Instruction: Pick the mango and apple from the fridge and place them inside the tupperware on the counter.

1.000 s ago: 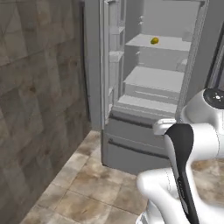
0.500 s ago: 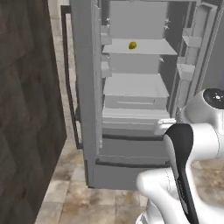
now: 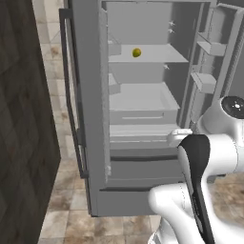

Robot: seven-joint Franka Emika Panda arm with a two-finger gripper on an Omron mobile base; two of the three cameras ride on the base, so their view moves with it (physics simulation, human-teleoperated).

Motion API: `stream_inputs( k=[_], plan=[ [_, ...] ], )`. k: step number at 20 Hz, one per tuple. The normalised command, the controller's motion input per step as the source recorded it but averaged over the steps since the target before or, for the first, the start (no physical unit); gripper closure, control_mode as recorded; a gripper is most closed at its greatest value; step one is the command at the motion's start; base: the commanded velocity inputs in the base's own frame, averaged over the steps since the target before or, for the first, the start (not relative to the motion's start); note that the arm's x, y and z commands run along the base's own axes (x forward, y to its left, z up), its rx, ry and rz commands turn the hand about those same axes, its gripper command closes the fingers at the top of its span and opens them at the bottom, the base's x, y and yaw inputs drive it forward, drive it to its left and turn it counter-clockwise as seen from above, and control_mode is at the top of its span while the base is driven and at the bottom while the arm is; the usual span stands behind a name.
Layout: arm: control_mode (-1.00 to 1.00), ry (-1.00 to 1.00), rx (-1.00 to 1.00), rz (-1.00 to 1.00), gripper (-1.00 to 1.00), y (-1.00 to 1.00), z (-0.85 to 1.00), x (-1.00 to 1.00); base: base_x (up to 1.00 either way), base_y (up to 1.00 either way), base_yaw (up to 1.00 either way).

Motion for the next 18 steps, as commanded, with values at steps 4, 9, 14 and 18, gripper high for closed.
stream_inputs(
  k=[4,9,14,18],
  plan=[
    [1.00,0.00,0.00,0.00,-1.00,0.00,0.00,0.00,0.61,0.16,-0.01],
    [1.00,0.00,0.00,0.00,-1.00,0.00,0.00,0.00,0.56,0.19,-0.10],
    [1.00,0.00,0.00,0.00,-1.00,0.00,0.00,0.00,0.54,0.38,-0.32],
    [1.00,0.00,0.00,0.00,-1.00,0.00,0.00,0.00,0.51,0.23,-0.23]
  ],
)
